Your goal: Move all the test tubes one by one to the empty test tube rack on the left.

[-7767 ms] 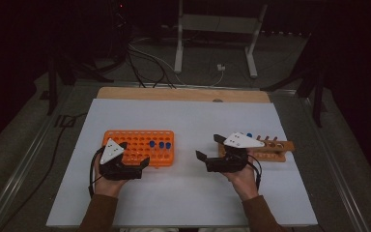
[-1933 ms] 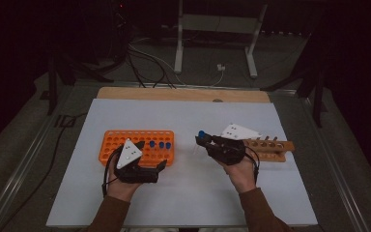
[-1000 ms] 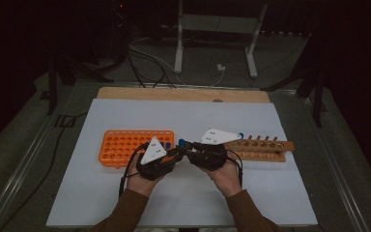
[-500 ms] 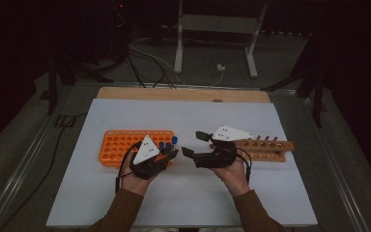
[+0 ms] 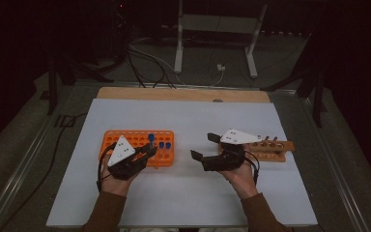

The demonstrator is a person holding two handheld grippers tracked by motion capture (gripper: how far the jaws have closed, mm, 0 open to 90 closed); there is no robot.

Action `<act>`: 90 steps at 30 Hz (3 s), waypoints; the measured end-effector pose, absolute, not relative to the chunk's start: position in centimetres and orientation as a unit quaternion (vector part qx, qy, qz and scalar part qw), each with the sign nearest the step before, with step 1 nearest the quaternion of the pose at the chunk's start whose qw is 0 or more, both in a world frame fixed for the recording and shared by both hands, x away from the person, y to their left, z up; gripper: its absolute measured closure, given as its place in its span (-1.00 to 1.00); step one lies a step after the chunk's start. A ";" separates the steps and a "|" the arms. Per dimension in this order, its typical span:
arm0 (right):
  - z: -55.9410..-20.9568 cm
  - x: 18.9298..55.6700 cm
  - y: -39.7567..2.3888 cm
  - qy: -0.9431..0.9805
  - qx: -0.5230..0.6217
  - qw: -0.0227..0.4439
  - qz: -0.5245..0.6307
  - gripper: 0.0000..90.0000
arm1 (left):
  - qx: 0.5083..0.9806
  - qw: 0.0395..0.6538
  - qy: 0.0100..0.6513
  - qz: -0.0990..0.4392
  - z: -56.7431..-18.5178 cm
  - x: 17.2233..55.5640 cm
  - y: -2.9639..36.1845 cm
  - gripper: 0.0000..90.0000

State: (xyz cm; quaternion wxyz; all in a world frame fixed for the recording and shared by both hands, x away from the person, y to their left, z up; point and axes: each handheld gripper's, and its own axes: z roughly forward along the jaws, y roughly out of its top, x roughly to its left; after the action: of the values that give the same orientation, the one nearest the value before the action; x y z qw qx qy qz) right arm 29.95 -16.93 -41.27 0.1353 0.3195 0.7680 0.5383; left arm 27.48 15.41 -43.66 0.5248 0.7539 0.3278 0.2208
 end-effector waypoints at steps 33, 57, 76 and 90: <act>-41.5 29.2 -19.4 0.756 0.325 0.144 0.550 -0.87 | 0.766 0.468 0.378 0.226 -48.9 30.2 16.4 0.73; -42.0 29.1 -20.2 0.753 0.332 0.144 0.549 -0.85 | 0.787 0.431 0.386 0.211 -49.6 30.3 16.2 0.74; -42.1 29.1 -20.3 0.753 0.334 0.147 0.548 -0.85 | 0.782 0.440 0.390 0.204 -49.6 30.1 16.6 0.35; -42.0 29.4 -21.3 0.750 0.345 0.170 0.538 -0.85 | 0.745 0.478 0.415 0.210 -48.2 29.3 17.7 -0.57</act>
State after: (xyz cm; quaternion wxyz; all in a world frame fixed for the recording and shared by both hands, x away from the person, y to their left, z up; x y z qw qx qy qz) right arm 29.39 -21.32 -41.99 0.1703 0.3452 0.7502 0.5376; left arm 29.33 17.65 -48.21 0.4782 0.7450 0.4152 0.2096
